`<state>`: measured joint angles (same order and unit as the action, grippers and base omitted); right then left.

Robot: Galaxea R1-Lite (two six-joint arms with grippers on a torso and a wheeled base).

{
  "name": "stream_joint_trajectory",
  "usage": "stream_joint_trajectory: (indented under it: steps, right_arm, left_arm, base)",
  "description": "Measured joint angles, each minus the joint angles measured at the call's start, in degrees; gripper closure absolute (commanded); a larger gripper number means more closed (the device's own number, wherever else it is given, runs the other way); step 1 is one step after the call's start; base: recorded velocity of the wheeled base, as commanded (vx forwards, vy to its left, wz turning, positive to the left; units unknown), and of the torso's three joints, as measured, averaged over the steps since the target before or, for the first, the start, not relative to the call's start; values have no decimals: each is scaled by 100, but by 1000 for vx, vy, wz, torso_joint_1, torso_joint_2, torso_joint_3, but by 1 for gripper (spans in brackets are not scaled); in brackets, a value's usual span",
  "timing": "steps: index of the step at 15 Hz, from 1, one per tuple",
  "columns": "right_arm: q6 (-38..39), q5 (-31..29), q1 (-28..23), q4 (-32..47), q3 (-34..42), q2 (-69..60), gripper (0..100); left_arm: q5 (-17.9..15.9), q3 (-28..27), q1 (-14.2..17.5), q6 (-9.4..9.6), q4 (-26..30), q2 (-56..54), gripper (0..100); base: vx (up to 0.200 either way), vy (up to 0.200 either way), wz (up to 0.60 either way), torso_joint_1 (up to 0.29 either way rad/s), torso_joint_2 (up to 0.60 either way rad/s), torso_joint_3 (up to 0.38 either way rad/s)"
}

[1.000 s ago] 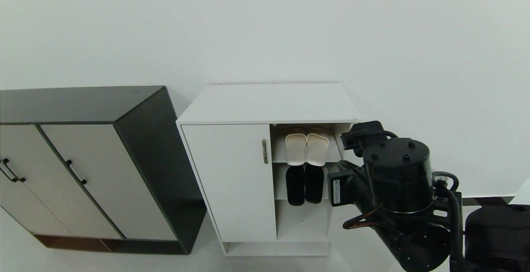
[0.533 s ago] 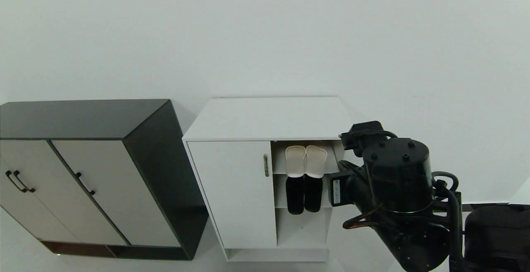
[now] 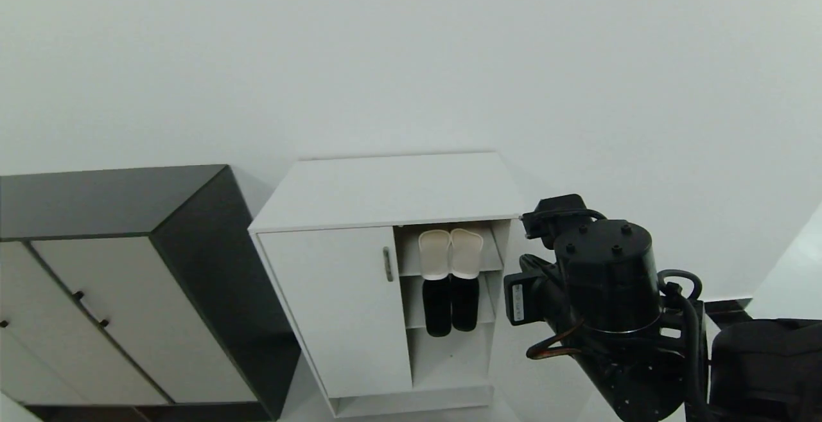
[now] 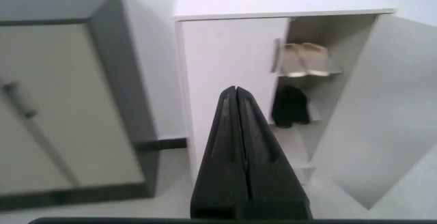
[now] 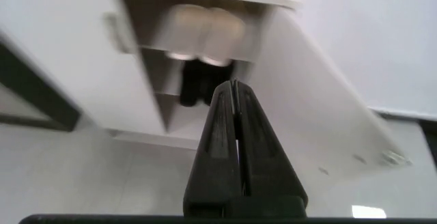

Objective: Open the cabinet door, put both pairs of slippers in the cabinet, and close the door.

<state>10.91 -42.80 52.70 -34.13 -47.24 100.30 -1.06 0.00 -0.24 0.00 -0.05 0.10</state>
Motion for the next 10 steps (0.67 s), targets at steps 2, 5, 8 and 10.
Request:
stream_joint_trajectory:
  steps: [2,5,8,10]
  right_arm:
    - [0,2,-11,0,5,0,100]
    - [4,5,-99,-13,6,9,100]
    - [-10,11,-157,-98,0,49,100]
    - [-16,55,-245,-141,-24,85,100]
  left_arm:
    - [0,0,11,0,-2,0,100]
    - [0,0,4,2,2,0,100]
    - [0,0,0,2,-2,0,100]
    - [-2,0,13,0,-2,0,100]
  base:
    - [0,0,-600,7,5,-2]
    - [0,0,0,0,0,0]
    - [-133,0,0,3,2,2]
    - [-200,0,0,14,5,2]
